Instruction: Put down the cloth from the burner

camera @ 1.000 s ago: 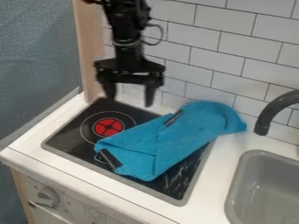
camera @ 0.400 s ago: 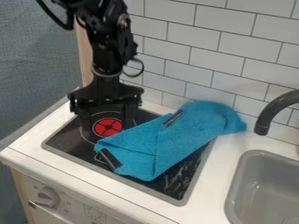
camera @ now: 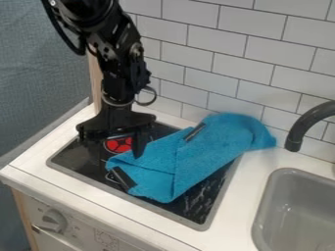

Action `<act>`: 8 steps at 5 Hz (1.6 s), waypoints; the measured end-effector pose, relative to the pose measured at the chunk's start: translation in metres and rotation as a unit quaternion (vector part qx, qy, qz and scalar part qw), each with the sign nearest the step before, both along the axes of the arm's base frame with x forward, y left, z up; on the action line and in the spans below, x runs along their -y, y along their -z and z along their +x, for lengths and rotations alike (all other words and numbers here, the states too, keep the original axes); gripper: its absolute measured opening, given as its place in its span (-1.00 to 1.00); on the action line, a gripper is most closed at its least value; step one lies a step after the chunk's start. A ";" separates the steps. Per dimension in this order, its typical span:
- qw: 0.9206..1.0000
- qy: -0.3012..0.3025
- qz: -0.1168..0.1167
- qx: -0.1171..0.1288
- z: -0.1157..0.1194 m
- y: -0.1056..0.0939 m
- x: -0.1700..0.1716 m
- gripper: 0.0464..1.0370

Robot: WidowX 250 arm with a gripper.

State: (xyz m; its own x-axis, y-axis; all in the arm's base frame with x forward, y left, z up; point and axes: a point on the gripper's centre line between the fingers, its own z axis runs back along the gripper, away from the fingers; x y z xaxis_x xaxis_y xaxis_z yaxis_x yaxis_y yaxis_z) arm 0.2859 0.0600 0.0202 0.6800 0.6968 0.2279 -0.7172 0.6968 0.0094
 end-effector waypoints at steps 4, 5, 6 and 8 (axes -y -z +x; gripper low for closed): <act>0.998 -0.056 -0.026 -0.019 0.001 0.042 -0.003 0.92; 0.998 -0.056 -0.031 -0.022 0.004 0.047 -0.001 0.80; 0.998 -0.048 -0.026 -0.019 0.009 0.050 0.000 0.20; 0.998 -0.048 -0.026 -0.018 0.010 0.052 0.002 -0.70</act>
